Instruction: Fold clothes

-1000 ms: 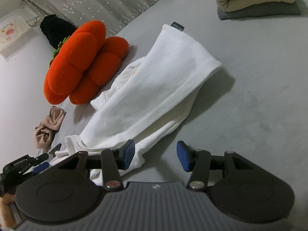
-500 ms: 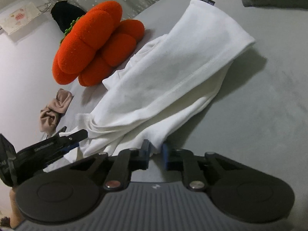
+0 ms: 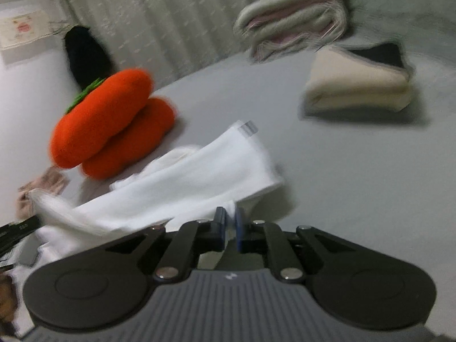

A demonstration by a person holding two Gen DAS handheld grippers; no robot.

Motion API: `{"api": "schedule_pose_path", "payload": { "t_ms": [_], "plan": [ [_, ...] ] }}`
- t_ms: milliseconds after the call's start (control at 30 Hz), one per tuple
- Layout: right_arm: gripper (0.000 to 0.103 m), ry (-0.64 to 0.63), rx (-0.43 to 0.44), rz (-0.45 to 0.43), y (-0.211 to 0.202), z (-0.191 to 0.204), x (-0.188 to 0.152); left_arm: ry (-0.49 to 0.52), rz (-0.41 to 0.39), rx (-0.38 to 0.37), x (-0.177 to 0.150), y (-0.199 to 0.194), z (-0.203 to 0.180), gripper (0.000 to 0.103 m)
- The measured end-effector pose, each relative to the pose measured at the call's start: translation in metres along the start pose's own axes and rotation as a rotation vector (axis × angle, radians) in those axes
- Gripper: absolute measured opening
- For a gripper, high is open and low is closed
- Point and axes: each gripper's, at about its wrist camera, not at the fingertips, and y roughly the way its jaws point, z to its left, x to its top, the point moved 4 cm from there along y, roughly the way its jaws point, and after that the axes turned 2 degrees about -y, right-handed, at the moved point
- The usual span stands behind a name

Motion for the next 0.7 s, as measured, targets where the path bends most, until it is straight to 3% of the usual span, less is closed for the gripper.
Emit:
{"api": "schedule_pose_path", "payload": {
  "t_ms": [300,333,433,533,600,633,700],
  "plan": [
    [0.008,-0.052,-0.251,-0.137,-0.023,-0.058,0.028,0.089,0.039,-0.025,-0.020,-0.011,0.009,0.004],
    [0.001,-0.049,-0.274,-0.149,-0.023,-0.063,0.029,0.095,0.049,-0.024,-0.023,-0.011,0.011,0.004],
    [0.001,-0.059,-0.368,-0.210,-0.028,-0.073,0.035,0.108,0.089,-0.020,-0.030,-0.009,0.015,0.004],
    [0.001,-0.031,-0.336,-0.195,-0.027,-0.078,0.035,0.113,0.130,-0.016,-0.037,-0.005,0.019,0.004],
    [0.003,-0.003,-0.264,-0.152,-0.023,-0.077,0.031,0.102,0.154,-0.020,-0.040,-0.001,0.020,0.004],
    [0.012,0.013,-0.217,-0.132,-0.020,-0.074,0.029,0.095,0.163,-0.024,-0.041,-0.001,0.020,0.004],
    [0.013,0.034,-0.138,-0.086,-0.012,-0.066,0.026,0.084,0.176,-0.037,-0.042,0.000,0.021,0.004]
  ]
}}
